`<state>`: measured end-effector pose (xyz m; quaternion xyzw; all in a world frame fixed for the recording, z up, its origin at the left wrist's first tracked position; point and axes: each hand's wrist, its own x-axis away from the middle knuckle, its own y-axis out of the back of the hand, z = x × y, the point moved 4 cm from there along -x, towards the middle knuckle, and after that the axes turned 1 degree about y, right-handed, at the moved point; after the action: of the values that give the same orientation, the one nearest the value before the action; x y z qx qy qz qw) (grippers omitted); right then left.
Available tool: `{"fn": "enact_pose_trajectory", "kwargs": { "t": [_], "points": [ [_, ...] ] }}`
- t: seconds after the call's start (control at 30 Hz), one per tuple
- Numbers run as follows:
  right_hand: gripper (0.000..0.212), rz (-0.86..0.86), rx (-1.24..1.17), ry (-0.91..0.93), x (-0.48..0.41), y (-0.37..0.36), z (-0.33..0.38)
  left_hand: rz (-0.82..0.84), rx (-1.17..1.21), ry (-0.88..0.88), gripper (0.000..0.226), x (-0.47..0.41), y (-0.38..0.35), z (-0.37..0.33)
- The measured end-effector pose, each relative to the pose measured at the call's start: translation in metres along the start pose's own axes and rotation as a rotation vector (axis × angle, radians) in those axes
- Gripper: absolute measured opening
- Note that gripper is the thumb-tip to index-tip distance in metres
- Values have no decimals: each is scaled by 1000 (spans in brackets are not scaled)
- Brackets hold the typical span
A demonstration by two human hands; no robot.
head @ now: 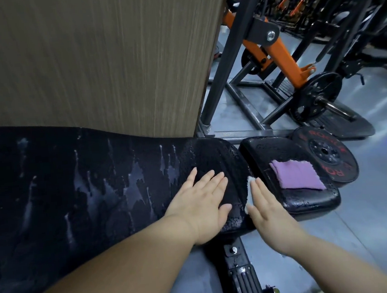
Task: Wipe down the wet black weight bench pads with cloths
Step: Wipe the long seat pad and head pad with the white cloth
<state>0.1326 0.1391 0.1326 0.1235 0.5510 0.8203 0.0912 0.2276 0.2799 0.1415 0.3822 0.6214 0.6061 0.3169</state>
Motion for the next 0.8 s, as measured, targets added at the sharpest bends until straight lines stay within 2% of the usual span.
{"fn": "enact_pose_trajectory", "kwargs": {
  "t": [0.07,0.2,0.4,0.53,0.8],
  "points": [
    [60,24,-40,-43,8,0,2,-12,4,-1,64,-1,0,0],
    [60,25,105,-25,-18,8,5,-18,22,-3,64,-1,0,0],
    [58,86,153,-15,-119,16,20,-22,16,-6,64,-1,1,-1],
    [55,86,73,-69,-170,24,22,-6,20,-6,64,-2,2,-2],
    [57,40,-26,-43,-136,21,5,-9,-6,2,63,-3,-1,0]
  ]
}}
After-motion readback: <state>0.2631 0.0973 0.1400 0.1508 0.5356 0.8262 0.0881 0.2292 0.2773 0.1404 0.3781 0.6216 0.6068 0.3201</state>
